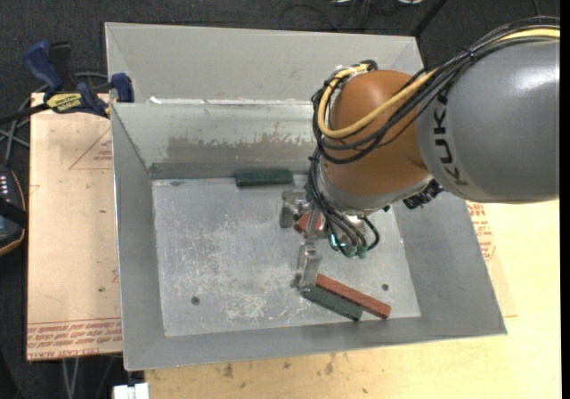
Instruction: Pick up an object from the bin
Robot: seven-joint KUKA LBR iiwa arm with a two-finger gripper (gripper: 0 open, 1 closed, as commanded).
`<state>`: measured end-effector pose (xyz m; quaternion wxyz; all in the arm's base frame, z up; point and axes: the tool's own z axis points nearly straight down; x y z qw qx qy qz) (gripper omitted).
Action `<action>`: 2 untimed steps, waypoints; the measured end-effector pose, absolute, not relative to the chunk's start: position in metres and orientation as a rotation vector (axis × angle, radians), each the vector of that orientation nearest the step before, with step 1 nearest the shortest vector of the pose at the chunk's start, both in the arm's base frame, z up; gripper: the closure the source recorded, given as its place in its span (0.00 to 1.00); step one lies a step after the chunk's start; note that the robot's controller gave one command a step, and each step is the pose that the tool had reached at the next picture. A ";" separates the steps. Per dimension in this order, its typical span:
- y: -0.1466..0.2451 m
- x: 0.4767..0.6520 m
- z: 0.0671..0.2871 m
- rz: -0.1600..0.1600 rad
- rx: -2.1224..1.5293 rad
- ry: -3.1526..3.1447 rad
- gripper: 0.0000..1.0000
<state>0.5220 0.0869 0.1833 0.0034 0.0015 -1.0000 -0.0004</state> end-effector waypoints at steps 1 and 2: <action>0.086 0.524 0.187 -0.002 0.000 -3.142 0.00; 0.041 0.512 0.125 -0.002 0.109 -3.146 0.00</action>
Offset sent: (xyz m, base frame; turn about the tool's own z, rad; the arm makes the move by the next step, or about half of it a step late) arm -0.0235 -0.0869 -0.1133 -0.1213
